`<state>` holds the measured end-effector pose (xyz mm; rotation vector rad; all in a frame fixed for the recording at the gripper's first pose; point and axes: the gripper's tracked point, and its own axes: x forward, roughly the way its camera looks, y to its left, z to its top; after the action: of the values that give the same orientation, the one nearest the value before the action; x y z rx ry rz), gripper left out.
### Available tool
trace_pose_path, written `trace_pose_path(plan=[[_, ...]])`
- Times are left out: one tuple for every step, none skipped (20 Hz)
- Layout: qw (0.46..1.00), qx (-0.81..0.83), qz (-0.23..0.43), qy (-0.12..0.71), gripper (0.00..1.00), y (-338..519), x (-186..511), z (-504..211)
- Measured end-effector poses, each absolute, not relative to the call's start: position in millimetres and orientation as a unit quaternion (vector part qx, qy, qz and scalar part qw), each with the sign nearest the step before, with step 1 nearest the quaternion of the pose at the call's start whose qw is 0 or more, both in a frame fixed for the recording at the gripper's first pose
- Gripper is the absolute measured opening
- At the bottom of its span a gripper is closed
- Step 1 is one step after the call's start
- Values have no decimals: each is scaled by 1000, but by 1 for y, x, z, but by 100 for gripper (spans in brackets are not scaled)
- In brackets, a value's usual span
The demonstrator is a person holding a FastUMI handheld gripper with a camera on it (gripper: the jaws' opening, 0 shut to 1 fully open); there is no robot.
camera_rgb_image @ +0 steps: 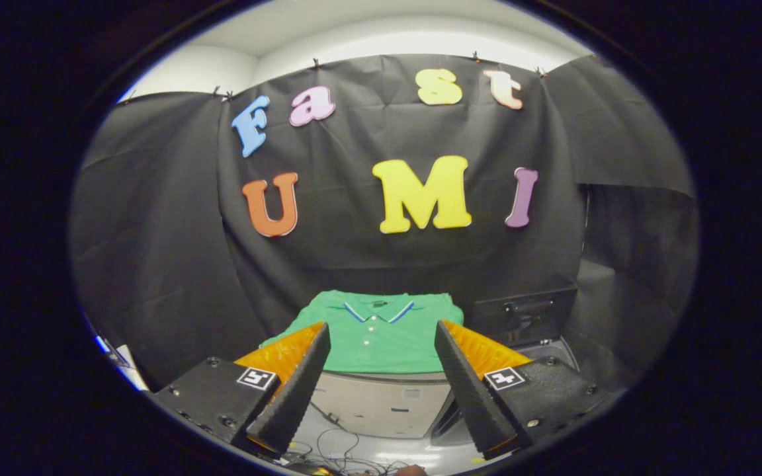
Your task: Put the clothes into the washing machine and then close the washing machine lid.
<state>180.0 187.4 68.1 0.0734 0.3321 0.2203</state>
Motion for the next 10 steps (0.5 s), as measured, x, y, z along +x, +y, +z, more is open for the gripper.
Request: trace_pose_path(plan=[[977,35,116,177,100,193,190,69],[974,32,123,188,99,201,200,72],[971,29,128,200,100,208,211,73],[967,21,131,215,100,213,220,73],[963,9,129,236,99,214,232,70],[957,-5,130,260,100,216,241,64],[952,-11,131,277,100,221,254,60],[946,-11,136,295,100,228,266,56],[938,-8,141,315,100,234,278,50],[930,-5,148,336,100,242,288,43]])
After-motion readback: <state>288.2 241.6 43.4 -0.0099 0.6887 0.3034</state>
